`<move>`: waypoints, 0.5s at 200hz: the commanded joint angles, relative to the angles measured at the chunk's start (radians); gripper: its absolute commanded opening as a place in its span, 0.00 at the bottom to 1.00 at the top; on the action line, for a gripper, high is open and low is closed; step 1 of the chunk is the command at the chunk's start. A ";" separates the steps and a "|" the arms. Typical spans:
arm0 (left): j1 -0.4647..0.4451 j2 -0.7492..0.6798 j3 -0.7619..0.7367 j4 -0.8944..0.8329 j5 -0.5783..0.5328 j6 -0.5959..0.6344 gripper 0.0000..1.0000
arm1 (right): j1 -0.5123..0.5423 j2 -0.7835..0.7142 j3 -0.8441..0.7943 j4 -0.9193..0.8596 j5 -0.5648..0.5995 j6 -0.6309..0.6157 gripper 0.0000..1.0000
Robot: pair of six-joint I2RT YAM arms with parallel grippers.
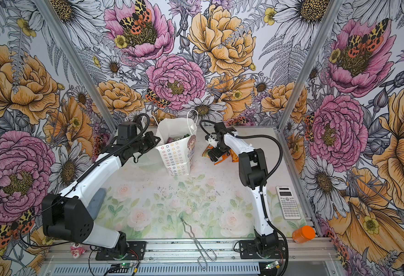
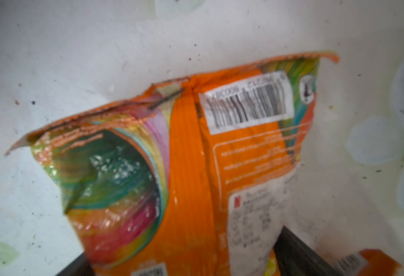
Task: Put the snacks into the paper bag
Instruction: 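Lower the right gripper onto the orange fruit-candy bag and close on it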
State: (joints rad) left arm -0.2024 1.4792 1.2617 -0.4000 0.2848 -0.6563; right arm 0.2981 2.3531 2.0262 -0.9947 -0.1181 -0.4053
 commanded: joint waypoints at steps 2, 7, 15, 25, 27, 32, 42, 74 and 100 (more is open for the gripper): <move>0.007 -0.033 -0.008 0.016 -0.016 -0.006 0.00 | 0.009 0.033 0.011 -0.019 -0.028 0.014 0.98; 0.006 -0.033 -0.008 0.015 -0.016 -0.006 0.00 | 0.009 0.032 0.008 -0.019 -0.030 0.019 0.98; 0.006 -0.033 -0.008 0.015 -0.016 -0.006 0.00 | 0.009 0.031 0.004 -0.019 -0.030 0.027 0.97; 0.007 -0.033 -0.008 0.016 -0.015 -0.006 0.00 | 0.009 0.028 -0.001 -0.019 -0.030 0.035 0.96; 0.007 -0.033 -0.008 0.015 -0.015 -0.006 0.00 | 0.009 0.027 -0.002 -0.018 -0.029 0.037 0.96; 0.009 -0.034 -0.008 0.015 -0.014 -0.007 0.00 | 0.009 0.025 -0.005 -0.018 -0.031 0.041 0.96; 0.006 -0.033 -0.009 0.015 -0.015 -0.006 0.00 | 0.009 0.019 -0.010 -0.018 -0.031 0.050 0.94; 0.007 -0.036 -0.011 0.015 -0.013 -0.005 0.00 | 0.009 0.000 -0.018 -0.017 -0.027 0.078 0.90; 0.008 -0.036 -0.015 0.016 -0.013 -0.005 0.00 | 0.009 -0.016 -0.032 -0.016 -0.031 0.096 0.83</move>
State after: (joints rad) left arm -0.2024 1.4792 1.2617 -0.4000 0.2852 -0.6563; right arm 0.2981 2.3531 2.0190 -0.9939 -0.1272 -0.3443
